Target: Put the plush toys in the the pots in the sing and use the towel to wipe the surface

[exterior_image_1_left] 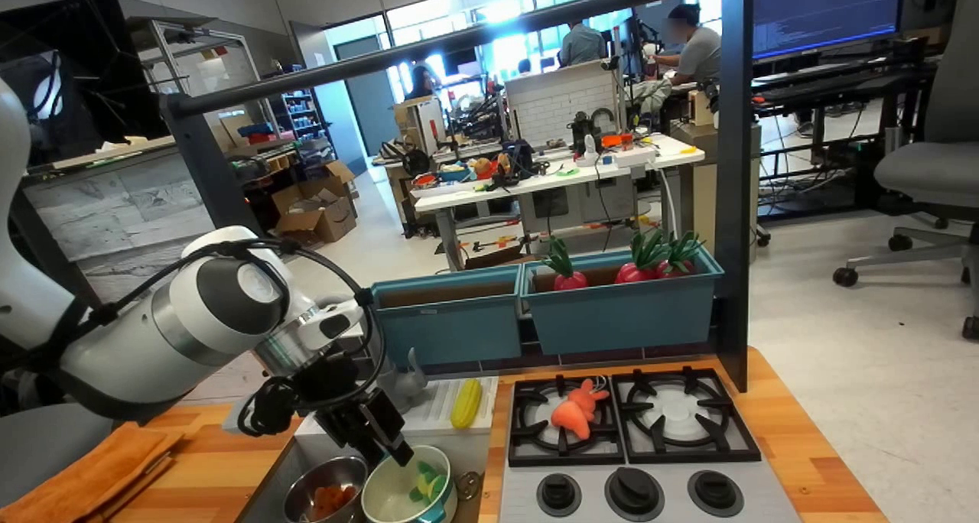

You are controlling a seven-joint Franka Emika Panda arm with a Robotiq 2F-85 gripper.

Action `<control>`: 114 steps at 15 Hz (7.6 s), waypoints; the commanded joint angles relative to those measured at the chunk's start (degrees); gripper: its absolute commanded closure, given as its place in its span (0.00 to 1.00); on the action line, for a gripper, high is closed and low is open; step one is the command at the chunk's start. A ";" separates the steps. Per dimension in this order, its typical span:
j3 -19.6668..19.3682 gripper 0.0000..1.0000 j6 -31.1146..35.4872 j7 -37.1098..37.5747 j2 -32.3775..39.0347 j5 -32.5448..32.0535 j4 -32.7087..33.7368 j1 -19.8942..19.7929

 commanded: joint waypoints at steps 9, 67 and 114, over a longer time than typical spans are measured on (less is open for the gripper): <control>-0.30 0.00 11.81 -0.36 7.91 8.05 9.68 -11.13; 9.46 0.00 28.82 -30.99 -0.32 12.41 -7.85 -1.96; -7.86 0.97 47.95 -35.28 16.73 41.67 -0.01 23.50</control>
